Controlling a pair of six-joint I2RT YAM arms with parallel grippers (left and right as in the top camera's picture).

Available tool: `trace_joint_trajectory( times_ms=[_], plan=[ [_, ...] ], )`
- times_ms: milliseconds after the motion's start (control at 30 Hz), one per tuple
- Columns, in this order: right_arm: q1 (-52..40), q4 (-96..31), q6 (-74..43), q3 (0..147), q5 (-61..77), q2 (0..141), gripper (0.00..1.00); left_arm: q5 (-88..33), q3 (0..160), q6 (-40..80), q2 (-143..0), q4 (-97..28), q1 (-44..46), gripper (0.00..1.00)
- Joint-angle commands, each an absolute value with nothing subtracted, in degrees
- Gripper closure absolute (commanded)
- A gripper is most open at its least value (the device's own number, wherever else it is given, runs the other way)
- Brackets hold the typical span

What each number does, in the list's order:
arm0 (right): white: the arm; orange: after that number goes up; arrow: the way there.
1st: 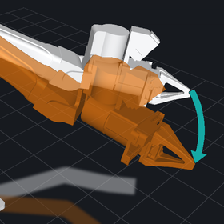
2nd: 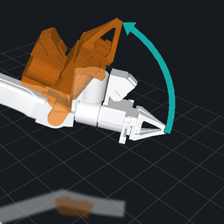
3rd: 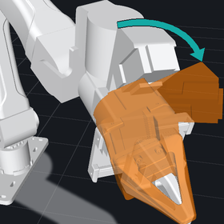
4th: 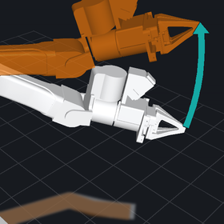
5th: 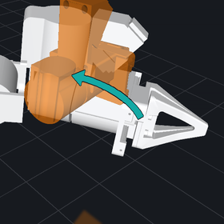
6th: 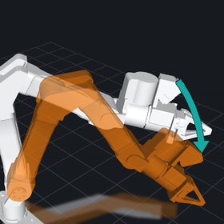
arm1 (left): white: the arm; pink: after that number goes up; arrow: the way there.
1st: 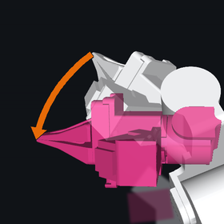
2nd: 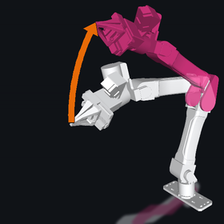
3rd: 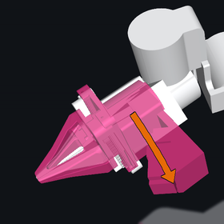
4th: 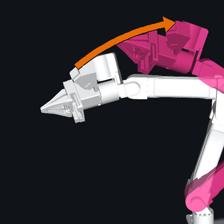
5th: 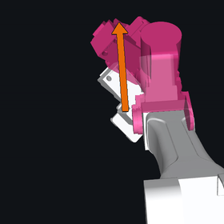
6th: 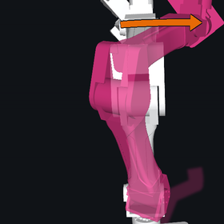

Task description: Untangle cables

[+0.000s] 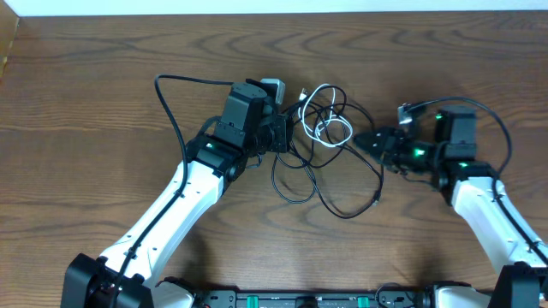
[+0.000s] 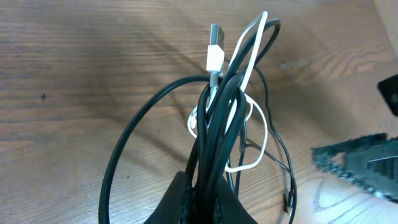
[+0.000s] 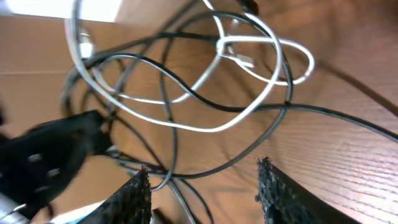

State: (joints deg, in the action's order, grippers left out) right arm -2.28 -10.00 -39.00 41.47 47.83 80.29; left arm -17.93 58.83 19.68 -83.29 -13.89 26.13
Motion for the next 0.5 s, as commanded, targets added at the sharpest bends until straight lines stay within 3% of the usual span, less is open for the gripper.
trace_joint_trajectory(
  times_ms=[0, 267, 433, 467],
  plan=[
    [-6.5, -10.1, -45.5, 41.5, 34.4, 80.2, 0.45, -19.6, 59.4, 20.7, -83.5, -13.6, 26.1, 0.93],
    [-11.7, -4.0, -52.0, 41.5, 23.0, 86.0, 0.46, -22.1, 59.4, 20.7, -83.5, -13.6, 26.1, 0.93],
    [-12.0, 2.2, -56.8, 41.5, 23.2, 93.3, 0.74, -22.1, 59.4, 20.7, -83.5, -13.6, 26.1, 0.94],
    [-11.9, 2.3, -56.8, 41.5, 23.6, 93.8, 0.91, -22.1, 59.4, 20.7, -83.5, -13.6, 26.1, 0.93]
  ],
)
